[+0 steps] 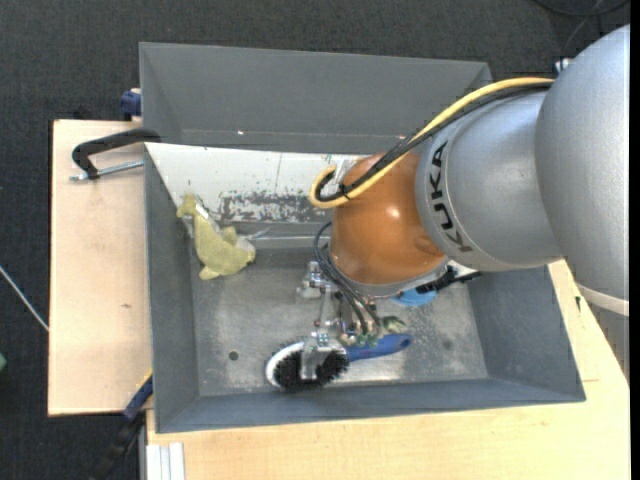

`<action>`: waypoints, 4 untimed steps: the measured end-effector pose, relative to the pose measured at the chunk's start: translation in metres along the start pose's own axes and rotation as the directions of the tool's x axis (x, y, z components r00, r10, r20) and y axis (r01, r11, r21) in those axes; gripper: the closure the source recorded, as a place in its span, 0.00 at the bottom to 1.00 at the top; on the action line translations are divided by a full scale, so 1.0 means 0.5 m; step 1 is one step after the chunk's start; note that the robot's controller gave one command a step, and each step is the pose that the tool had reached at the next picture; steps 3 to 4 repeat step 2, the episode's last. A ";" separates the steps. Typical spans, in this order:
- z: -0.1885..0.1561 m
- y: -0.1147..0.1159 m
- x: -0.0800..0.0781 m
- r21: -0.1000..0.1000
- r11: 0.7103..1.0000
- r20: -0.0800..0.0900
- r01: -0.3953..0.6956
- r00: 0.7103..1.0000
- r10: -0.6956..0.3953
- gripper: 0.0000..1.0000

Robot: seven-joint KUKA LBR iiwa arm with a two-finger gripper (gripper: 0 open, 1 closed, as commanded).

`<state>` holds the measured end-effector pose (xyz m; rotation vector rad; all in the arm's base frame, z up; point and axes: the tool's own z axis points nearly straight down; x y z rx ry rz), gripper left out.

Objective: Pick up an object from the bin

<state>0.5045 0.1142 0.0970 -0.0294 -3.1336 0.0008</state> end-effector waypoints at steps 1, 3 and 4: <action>-0.005 0.007 -0.001 -0.004 1.000 0.005 0.004 1.000 -0.004 1.00; -0.287 0.035 -0.031 -0.004 0.999 0.020 0.046 0.999 -0.046 1.00; -0.287 0.035 -0.031 -0.004 0.999 0.020 0.046 0.999 -0.046 1.00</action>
Offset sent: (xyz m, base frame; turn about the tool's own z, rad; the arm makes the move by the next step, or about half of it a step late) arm 0.0000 0.0000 0.0000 0.0000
